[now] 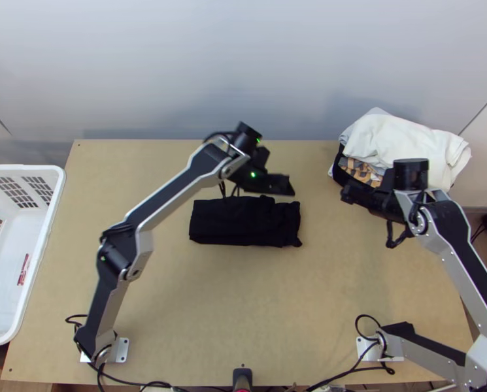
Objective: Fold the t-shirt
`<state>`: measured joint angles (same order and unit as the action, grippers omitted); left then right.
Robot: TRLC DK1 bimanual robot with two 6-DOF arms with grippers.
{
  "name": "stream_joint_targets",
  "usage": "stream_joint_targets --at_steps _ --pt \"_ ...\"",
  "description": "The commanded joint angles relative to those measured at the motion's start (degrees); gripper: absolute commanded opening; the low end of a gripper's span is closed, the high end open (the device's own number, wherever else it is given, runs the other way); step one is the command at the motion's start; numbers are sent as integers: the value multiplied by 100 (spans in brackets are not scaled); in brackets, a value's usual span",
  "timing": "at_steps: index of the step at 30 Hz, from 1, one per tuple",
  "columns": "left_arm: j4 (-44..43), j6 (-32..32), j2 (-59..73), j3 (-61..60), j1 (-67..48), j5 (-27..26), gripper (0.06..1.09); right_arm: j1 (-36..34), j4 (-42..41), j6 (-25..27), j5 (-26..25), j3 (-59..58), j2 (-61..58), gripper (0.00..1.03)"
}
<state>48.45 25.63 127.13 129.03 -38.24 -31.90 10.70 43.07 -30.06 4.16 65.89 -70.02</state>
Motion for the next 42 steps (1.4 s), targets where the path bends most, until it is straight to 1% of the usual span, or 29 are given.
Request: stream_joint_targets --at_steps 1,2,3,6,7,9,10,11,12,14,17,22,23,26,27,29,30,31,35,38,39,41,42 --pt "-248 74 -461 52 475 -53 105 266 -132 -1098 1087 29 -504 98" --pt "-107 -58 -514 34 598 -9 105 424 -35 -1283 1324 161 -689 98" --pt "51 -198 -575 8 721 87 105 618 105 -1353 1333 346 -882 98" --pt "499 -664 -778 -124 994 791 105 1110 641 -1889 1333 996 -1497 98" --pt "587 -752 -839 -159 1099 993 105 1250 861 -1986 1377 1260 -1726 97" --pt "860 -902 -1006 -256 1240 1142 105 1602 1388 -2329 1552 1752 -2183 96" --pt "912 -946 -1112 -352 1310 1177 105 1830 1626 -2469 1640 1989 -2385 95" --pt "921 -981 -1208 -449 1363 1318 105 2024 1845 -2557 1667 2218 -2569 94" --pt "939 -1016 -1305 -519 1398 1441 105 2182 1968 -2619 1658 2420 -2754 94" --pt "965 -1060 -1472 -660 1486 1494 105 2331 2012 -2645 1658 2684 -3079 94" --pt "991 -1060 -1630 -783 1565 1599 105 2323 2012 -2663 1658 2939 -3501 86" --pt "991 -1139 -1806 -915 1662 1643 105 2323 2021 -2627 1658 3123 -3958 86" --pt "991 -1148 -1806 -915 1688 1652 105 2305 2021 -2610 1658 3141 -4020 82" --pt "983 -1183 -1806 -897 1723 1652 105 2235 2021 -2496 1649 3114 -4116 56" --pt "965 -1192 -1806 -897 1732 1652 105 2226 2021 -2434 1535 3088 -4116 49" --pt "956 -1227 -1797 -897 1732 1661 105 2217 2012 -2249 1025 3062 -4099 23" --pt "956 -1262 -1797 -897 1732 1670 105 2217 2021 -2126 630 3026 -4046 8" --pt "947 -1262 -1797 -897 1741 1670 105 2217 2021 -2030 366 2974 -3984 3" --pt "939 -1288 -1779 -897 1758 1670 105 1962 2030 -1995 322 2640 -3642 3" --pt "939 -1315 -1736 -915 1767 1670 105 1813 2030 -2012 172 2244 -3422 3" --pt "939 -1323 -1727 -915 1758 1670 105 1778 2074 -2021 111 2112 -3378 5" --pt "930 -1323 -1692 -915 1758 1670 105 1725 2179 -2030 76 1814 -3308 12" --pt "921 -1332 -1683 -915 1750 1670 105 1707 2259 -2030 76 1664 -3273 19"
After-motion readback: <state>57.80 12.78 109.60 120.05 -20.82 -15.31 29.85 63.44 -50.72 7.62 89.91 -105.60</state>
